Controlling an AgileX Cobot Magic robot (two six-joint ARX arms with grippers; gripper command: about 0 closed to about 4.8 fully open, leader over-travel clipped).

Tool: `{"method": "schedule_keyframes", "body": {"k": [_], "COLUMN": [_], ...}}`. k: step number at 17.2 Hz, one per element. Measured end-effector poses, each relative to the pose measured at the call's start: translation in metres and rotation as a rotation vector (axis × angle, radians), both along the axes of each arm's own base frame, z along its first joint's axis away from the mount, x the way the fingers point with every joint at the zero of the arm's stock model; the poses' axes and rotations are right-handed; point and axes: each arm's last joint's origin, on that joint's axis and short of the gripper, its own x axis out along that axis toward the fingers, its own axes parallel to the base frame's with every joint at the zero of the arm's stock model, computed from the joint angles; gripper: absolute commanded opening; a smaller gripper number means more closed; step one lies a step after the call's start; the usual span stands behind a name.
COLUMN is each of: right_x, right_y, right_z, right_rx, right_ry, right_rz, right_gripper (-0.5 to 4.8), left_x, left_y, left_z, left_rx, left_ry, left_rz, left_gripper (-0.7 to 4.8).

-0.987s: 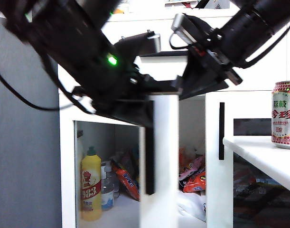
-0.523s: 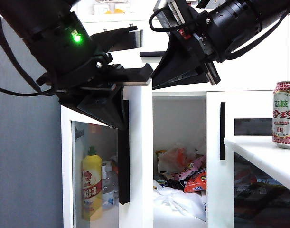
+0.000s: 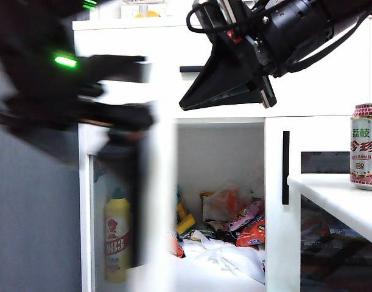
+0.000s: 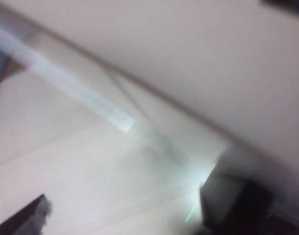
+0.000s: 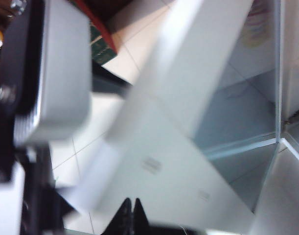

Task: Open the left door of the white cabinet, pick up a can of beverage from the table on the right, place it inside the cabinet, and finally close the cabinet door.

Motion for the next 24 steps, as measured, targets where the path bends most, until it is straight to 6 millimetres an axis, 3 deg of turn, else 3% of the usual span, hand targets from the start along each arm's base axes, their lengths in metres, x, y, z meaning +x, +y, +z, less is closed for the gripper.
{"method": "schedule_keyframes", "body": {"k": [3,4,5,6,9,16,21,24], "right_x": [-0.001,-0.002,-0.004,-0.007,-0.015,-0.023,-0.034,-0.03], "right_y": [0.001,0.002,0.005,0.009,0.024,0.068,0.086,0.085], "right_z": [0.0,0.0,0.0,0.0,-0.002,-0.01,-0.013,-0.012], "right_rx": [0.009,0.009,0.008,0.007,0.009,0.136,0.168,0.158], "right_ry": [0.023,0.023,0.024,0.024,0.014,0.048,0.069,0.036], "right_rz": [0.001,0.007,0.016,0.03,0.069,0.107,0.132,0.064], "right_gripper": [-0.02,-0.02,-0.02,-0.02,-0.02,-0.02,-0.02,-0.02], "left_x": [-0.023,-0.031,-0.038,-0.046,-0.074,-0.122,-0.123,-0.122], "left_y": [0.034,0.043,0.051,0.06,0.094,0.144,0.138,0.137], "left_z": [0.009,0.02,0.032,0.043,0.076,0.12,0.128,0.128], "left_rx": [0.202,0.181,0.131,0.08,-0.075,-0.553,-0.674,-0.67], "left_ry": [0.09,0.083,0.065,0.062,-0.009,-0.201,-0.182,-0.186], "left_rz": [0.033,0.025,0.018,-0.001,-0.013,-0.203,-0.344,-0.352], "left_gripper": [4.79,3.61,2.0,1.11,-0.06,-0.06,-0.06,-0.06]}}
